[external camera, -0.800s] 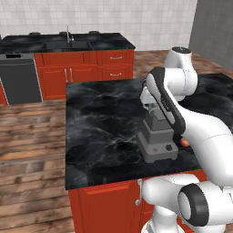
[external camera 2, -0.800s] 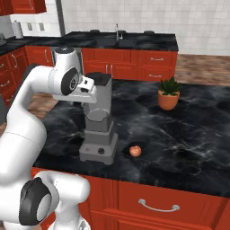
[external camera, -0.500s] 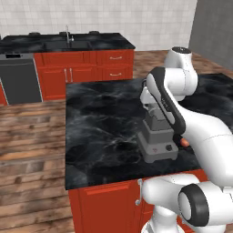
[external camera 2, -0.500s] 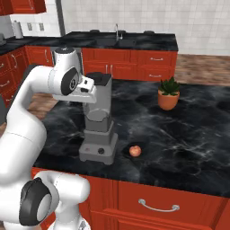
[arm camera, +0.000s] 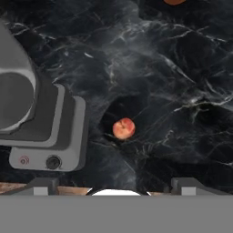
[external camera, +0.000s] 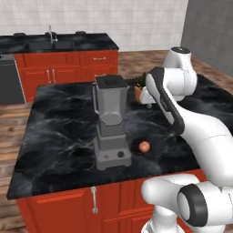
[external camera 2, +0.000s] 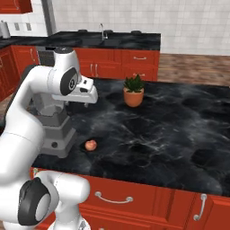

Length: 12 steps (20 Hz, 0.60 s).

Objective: Open the blender lid, put the peach in the blender, close the lid, and start the blender.

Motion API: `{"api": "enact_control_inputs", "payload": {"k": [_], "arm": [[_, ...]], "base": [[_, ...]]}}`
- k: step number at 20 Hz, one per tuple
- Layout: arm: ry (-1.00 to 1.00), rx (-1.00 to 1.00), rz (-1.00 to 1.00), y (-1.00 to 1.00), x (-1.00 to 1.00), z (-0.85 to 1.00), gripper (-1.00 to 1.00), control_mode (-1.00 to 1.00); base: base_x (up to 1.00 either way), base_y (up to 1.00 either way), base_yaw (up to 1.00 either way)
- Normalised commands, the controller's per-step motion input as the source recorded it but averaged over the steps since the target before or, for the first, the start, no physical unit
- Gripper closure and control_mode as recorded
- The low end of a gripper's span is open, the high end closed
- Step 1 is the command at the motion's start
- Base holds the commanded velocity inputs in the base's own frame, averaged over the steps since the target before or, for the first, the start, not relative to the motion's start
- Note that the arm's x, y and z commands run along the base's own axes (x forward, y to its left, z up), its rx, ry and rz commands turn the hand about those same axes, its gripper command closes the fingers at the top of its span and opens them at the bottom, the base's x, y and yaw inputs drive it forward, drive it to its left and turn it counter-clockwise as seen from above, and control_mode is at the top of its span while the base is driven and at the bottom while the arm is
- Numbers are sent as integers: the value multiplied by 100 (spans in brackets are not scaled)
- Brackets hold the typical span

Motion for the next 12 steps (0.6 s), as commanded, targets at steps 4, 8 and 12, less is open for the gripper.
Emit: {"api": "enact_control_inputs", "payload": {"k": [4,8,12], "arm": [[0,0,0,0,0,0,-100,100],[0,0,0,0,0,0,-100,100],[0,0,0,0,0,0,-100,100]], "base": [[11,-40,0],[22,0,0],[15,0,1]]}}
